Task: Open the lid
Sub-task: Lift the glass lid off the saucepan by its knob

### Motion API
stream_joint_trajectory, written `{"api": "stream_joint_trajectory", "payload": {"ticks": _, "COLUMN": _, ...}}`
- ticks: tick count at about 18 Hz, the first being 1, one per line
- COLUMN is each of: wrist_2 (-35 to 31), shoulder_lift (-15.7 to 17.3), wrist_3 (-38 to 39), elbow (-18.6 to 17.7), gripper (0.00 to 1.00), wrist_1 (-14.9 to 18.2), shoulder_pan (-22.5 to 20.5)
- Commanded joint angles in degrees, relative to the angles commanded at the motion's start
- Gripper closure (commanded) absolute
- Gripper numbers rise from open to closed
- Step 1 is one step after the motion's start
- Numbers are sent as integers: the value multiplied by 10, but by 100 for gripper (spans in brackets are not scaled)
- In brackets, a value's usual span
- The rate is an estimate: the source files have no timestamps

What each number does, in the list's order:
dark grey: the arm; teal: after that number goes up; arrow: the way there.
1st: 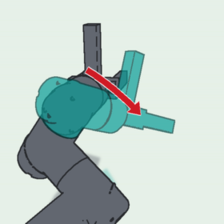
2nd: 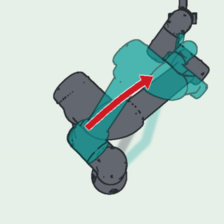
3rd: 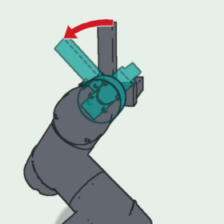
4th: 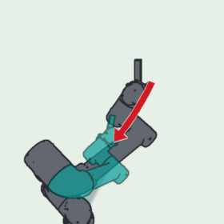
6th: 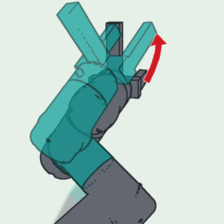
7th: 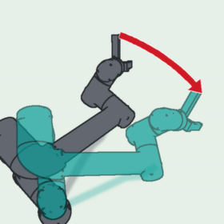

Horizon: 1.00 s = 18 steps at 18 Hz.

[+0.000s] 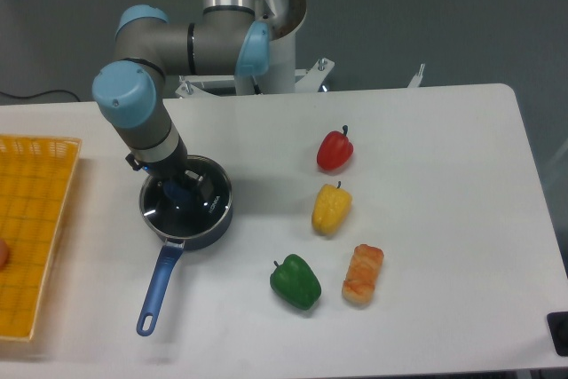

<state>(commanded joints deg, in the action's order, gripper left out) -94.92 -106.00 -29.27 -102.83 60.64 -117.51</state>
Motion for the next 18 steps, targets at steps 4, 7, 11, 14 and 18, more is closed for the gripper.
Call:
{"api": "stream_joint_trajectory", "payload": {"ticks": 4, "wrist_2": 0, "shoulder_lift": 1, "wrist_3": -1, "elbow": 0, "gripper": 29, "wrist_1": 0, "shoulder_pan": -1}}
{"api": "stream_joint_trajectory", "payload": {"ticks": 7, "wrist_2": 0, "shoulder_lift": 2, "wrist_3": -1, "elbow": 0, "gripper": 32, "wrist_1": 1, "shoulder_pan": -1}}
{"api": "stream_joint_trajectory", "payload": {"ticks": 11, "wrist_2": 1, "shoulder_lift": 4, "wrist_3": -1, "elbow": 0, "gripper": 33, "wrist_1": 1, "shoulder_pan": -1}}
{"api": "stream_joint_trajectory", "payload": {"ticks": 14, "wrist_2": 1, "shoulder_lift": 4, "wrist_3": -1, "elbow": 0, "gripper": 34, "wrist_1": 1, "shoulder_pan": -1}}
{"api": "stream_joint_trajectory", "payload": {"ticks": 18, "wrist_2": 8, "shoulder_lift": 12, "wrist_3": -2, "elbow": 1, "gripper": 35, "wrist_1": 2, "shoulder_pan": -2}}
